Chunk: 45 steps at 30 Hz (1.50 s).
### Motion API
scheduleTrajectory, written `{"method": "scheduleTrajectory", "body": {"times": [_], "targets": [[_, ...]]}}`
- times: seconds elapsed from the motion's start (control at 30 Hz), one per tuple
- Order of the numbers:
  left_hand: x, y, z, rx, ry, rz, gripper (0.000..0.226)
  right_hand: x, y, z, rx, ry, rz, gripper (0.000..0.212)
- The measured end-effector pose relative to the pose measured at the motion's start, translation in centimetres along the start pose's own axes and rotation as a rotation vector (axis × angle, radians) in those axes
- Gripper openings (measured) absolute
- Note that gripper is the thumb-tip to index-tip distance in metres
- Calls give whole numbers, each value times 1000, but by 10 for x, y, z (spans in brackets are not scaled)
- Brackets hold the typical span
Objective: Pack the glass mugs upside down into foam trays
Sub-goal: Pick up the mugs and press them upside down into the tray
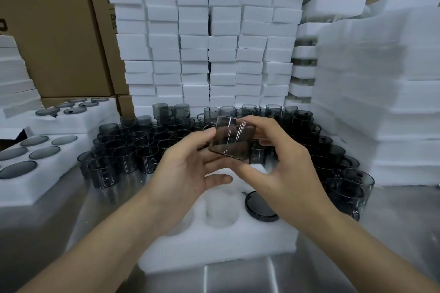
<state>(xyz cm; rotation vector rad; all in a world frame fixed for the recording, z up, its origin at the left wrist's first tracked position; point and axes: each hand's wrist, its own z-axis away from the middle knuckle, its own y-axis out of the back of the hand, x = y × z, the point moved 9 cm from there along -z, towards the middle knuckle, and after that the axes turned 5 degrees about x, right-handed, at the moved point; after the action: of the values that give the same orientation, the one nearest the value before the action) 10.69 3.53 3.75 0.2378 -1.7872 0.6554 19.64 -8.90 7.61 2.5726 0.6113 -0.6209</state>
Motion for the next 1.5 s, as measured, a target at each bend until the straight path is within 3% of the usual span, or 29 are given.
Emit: {"method": "scheduleTrajectory", "body": {"times": [0.13,0.3,0.4,0.47,0.63,0.83,1.0,1.27,1.5], "targets": [[12,13,-4,56,-68,-135,54,2,-2,2,-13,22,86,58],[29,21,-5,-59,-132,-470,54,6,-8,5,-60,45,198,61],[30,25,-5,-88,-156,-553,53,5,-10,6,-79,45,178,61],[31,27,-6,-107,-154,-577,54,6,-12,6,-142,15,134,55],[28,36,-7,-210,-82,-666,53,6,-19,9,-294,-41,86,17],[8,36,-1,-391,40,-904,50,6,-34,18,-480,-46,187,16],[6,36,5,-497,73,-940,48,-4,-36,21,-530,-27,180,15],[5,48,-9,-306,64,-887,20,-13,-38,24,-592,44,391,25],[2,52,-14,-285,28,-894,7,-2,-35,23,-612,-46,387,26]]}}
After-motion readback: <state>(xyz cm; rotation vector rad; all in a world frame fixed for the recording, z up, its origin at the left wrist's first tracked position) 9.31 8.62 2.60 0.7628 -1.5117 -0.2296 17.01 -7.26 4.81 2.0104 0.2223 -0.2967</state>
